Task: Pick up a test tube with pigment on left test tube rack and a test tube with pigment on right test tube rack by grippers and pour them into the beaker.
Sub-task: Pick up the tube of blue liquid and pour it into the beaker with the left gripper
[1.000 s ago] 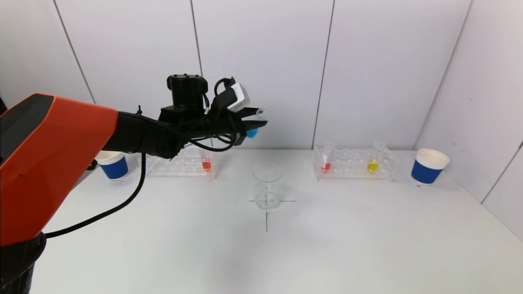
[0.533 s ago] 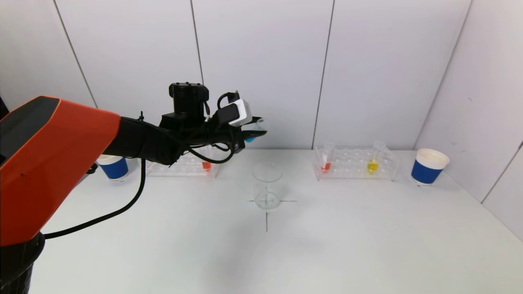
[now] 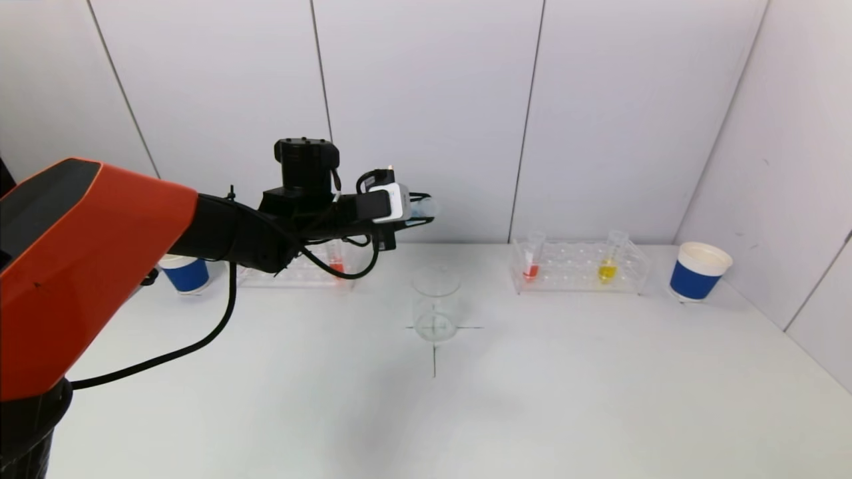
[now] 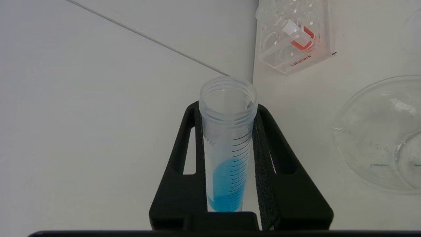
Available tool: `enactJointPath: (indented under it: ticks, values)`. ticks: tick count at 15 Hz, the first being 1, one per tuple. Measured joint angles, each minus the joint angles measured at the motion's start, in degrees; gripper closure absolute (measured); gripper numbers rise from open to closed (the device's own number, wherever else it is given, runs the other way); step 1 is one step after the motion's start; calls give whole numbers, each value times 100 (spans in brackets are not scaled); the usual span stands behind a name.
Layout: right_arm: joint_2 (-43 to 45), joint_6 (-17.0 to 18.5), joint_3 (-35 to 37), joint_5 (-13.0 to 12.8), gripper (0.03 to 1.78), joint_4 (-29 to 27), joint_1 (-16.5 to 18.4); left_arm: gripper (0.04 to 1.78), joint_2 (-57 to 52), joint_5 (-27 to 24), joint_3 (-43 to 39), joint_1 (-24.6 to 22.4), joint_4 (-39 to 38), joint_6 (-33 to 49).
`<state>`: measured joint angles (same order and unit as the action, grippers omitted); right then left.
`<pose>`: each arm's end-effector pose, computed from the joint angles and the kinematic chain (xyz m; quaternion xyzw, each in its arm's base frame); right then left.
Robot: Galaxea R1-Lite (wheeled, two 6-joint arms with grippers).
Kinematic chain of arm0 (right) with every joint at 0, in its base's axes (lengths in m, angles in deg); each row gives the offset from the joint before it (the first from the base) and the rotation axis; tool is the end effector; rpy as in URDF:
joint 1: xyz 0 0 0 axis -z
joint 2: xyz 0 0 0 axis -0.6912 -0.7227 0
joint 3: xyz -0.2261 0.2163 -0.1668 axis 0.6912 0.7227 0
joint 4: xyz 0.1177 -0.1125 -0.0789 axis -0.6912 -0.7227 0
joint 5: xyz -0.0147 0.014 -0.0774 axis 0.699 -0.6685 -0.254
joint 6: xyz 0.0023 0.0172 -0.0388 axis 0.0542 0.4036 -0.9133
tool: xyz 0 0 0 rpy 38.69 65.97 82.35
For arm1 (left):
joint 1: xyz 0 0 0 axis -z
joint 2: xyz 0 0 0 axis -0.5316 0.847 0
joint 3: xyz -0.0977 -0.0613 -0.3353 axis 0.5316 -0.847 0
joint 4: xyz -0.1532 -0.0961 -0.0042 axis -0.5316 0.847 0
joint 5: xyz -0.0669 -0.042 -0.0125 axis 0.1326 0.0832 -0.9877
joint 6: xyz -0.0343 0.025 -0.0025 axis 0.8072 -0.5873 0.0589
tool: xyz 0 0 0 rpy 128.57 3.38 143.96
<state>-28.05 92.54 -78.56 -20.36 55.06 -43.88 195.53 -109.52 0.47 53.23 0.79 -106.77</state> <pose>-0.0676 -0.0010 0.0772 0.0232 -0.0077 -0.0084 0.9997 0.4447 -0.2019 0.2359 0.4407 -0.2243 -0.4724 0.7296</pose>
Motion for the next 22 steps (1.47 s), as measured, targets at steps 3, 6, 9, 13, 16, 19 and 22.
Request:
enactJointPath:
  ticks: [3, 6, 9, 13, 16, 19, 22]
  values:
    - [0, 0, 0, 2, 4, 0, 0, 139, 2, -250, -79, 7, -347, -168]
    - [0, 0, 0, 2, 4, 0, 0, 139, 2, -374, -349, 7, -951, -369]
    - [0, 2, 0, 0, 4, 0, 2, 139, 17, -542, -542, 7, -1318, -711]
    - [0, 0, 0, 0, 4, 0, 0, 139, 69, -577, -794, 29, -1564, -1180]
    - [0, 2, 0, 0, 4, 0, 0, 139, 138, -577, -881, 49, -1580, -1488]
    - [0, 0, 0, 0, 4, 0, 0, 139, 235, -577, -895, 57, -1649, -1753]
    - [0, 2, 0, 2, 4, 0, 0, 139, 325, -568, -895, 52, -1674, -2015]
